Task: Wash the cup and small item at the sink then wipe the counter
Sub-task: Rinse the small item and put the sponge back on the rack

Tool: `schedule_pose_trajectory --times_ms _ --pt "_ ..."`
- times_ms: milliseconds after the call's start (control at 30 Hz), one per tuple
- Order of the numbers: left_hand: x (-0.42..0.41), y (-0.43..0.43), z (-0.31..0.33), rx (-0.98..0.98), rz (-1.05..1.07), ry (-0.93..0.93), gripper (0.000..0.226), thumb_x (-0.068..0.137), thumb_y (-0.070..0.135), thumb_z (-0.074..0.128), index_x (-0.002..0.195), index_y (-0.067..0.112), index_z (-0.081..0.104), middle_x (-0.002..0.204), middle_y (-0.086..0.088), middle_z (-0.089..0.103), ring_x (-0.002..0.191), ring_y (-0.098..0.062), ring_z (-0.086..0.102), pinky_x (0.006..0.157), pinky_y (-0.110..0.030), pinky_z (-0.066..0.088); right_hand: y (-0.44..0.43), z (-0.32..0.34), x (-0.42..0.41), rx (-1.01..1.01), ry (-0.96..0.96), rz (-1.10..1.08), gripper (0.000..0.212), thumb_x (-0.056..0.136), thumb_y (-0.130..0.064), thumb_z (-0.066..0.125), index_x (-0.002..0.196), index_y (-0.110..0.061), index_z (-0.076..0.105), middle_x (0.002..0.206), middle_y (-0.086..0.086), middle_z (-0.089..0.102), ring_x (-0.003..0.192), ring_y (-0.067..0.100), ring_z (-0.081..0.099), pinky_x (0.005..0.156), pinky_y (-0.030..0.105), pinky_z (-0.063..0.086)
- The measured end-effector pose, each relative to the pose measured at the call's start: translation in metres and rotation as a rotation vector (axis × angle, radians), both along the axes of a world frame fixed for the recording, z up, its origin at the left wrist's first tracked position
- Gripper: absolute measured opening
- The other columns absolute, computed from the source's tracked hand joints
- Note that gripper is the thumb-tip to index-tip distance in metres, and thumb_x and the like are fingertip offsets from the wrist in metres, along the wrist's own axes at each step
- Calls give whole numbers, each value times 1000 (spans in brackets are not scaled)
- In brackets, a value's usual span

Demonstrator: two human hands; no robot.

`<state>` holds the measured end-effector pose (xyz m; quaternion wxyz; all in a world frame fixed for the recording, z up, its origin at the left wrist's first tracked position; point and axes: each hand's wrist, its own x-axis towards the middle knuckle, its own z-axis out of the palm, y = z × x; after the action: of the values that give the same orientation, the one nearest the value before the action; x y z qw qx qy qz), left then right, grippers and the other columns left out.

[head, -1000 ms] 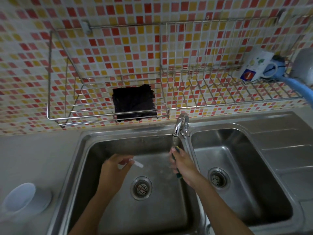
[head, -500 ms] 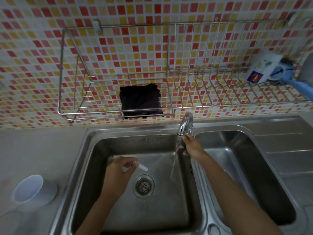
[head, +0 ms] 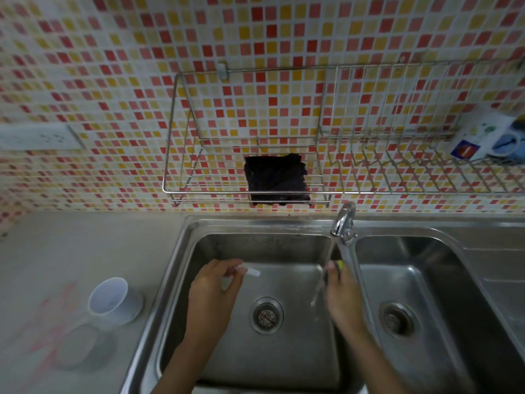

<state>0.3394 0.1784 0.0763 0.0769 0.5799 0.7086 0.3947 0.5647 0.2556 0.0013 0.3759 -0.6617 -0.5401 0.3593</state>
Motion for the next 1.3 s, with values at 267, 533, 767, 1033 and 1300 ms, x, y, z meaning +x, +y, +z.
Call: schedule_pose_trajectory --times_ms 267,533,767,1033,1300 --pt "-20 1 -45 -180 -68 263 27 92 44 46 93 33 70 96 15 70 95 -6 61 104 -38 34 -42 -14 -39 32 -175 121 18 100 -36 35 95 -23 46 84 15 67 77 35 65 66 39 48" --pt "-41 -19 -38 -195 -106 196 8 87 30 63 86 29 71 91 11 71 94 -12 63 104 -43 34 -49 14 -57 -84 -145 161 15 101 -32 36 96 -19 42 93 22 65 89 41 62 71 40 43" --pt "-91 -5 15 -58 -88 53 11 82 33 66 86 26 73 83 7 74 79 -14 67 89 -49 49 -31 154 -122 384 43 294 7 101 -21 36 106 -24 40 80 1 59 61 11 51 53 26 40" --pt "-138 8 57 21 -52 41 8 84 28 69 91 23 72 88 7 72 82 -11 64 92 -46 50 67 207 -197 434 -194 290 28 95 -25 57 121 -17 58 129 11 47 108 15 47 91 19 31" --pt "-174 3 63 54 -2 44 10 82 26 72 90 20 73 85 5 72 78 -11 63 91 -47 49 110 192 -239 168 -492 395 41 93 -18 61 127 -3 42 131 24 43 100 34 54 75 29 39"
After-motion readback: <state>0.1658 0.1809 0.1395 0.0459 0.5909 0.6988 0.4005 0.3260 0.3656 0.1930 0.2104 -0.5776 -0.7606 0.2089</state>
